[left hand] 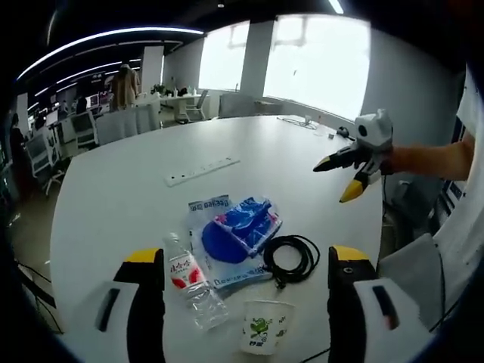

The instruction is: Arrange the tabletop items into an orderly group along one side of the table until the central work area is clear of visible clutter.

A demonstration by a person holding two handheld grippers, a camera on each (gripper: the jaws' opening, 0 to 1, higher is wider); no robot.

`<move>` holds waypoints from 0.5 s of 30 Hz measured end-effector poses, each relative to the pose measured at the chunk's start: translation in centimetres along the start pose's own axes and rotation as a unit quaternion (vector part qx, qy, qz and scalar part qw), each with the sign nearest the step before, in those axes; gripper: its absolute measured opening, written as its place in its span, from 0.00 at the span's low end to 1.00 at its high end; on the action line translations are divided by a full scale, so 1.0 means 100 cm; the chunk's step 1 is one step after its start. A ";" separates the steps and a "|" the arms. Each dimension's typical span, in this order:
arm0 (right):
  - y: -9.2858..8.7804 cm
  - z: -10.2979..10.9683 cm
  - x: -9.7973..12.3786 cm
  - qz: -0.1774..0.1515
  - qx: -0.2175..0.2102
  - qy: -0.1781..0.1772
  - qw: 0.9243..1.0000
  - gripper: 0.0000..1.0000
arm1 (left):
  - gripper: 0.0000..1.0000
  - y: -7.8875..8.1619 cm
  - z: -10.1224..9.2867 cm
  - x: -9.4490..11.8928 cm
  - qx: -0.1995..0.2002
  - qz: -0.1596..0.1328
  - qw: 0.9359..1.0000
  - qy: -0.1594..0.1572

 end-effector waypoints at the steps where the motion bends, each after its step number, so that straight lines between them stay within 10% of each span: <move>1: 0.000 -0.001 -0.002 0.000 -0.001 0.000 1.000 0.73 | 0.92 0.001 0.000 -0.003 0.000 0.000 1.000 -0.001; 15: 0.002 -0.009 -0.017 0.001 -0.004 0.001 1.000 0.70 | 0.87 0.007 0.001 -0.030 0.004 -0.001 1.000 -0.017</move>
Point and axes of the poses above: the point that each gripper's makers call its tool centre point, and the gripper's own axes: x roughly backward along the fingers, z roughly to its left, y roughly out of its top, the point moved 8 cm from there along x, roughly backward along the fingers, and after that the axes turned 3 degrees about y, right-handed, at the moved point
